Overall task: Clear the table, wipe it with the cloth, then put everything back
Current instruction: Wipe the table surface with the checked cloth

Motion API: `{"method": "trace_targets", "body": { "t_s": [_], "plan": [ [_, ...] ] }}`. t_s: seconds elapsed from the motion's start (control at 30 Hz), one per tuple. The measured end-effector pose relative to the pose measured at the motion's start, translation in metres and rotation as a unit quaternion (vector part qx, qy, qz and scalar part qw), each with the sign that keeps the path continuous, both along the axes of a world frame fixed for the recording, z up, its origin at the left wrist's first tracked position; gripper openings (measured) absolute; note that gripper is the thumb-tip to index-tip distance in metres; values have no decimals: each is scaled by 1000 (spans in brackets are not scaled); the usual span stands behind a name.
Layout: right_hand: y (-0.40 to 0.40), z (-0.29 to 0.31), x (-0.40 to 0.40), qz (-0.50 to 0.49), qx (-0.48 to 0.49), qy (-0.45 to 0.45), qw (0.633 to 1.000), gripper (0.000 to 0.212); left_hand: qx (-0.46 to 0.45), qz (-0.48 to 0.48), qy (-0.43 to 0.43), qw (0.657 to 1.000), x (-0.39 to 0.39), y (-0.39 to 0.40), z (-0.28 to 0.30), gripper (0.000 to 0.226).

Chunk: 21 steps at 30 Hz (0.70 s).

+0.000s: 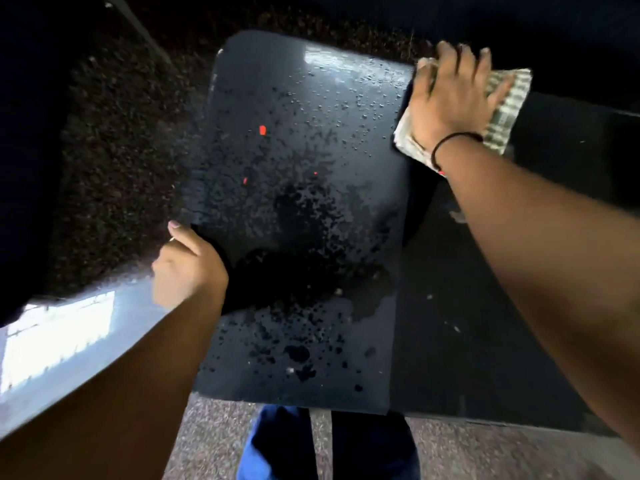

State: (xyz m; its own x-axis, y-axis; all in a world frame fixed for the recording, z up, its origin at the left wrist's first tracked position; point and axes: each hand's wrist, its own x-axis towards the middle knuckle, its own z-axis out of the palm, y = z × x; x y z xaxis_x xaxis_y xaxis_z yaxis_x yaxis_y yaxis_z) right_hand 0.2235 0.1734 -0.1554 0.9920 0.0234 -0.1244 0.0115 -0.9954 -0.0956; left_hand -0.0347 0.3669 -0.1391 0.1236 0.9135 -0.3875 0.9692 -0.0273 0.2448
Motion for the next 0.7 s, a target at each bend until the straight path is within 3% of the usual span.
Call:
{"method": "trace_targets", "body": {
  "t_s": [0.2, 0.5, 0.57, 0.7],
  "plan": [
    [19, 3, -82, 29, -16, -18, 999, 64, -17, -22, -21, 999, -1, -1, 7, 67],
    [-19, 11, -389, 161, -84, 85, 980, 64, -38, -14, -38, 998, 5, -2, 12, 66],
    [-25, 7, -418, 166, -113, 100, 974, 65, -37, -17, -37, 999, 4, -1, 10, 65],
    [-11, 15, -399, 177, -62, 97, 977, 65, -46, -24, -36, 998, 4, -1, 10, 65]
  ]
}}
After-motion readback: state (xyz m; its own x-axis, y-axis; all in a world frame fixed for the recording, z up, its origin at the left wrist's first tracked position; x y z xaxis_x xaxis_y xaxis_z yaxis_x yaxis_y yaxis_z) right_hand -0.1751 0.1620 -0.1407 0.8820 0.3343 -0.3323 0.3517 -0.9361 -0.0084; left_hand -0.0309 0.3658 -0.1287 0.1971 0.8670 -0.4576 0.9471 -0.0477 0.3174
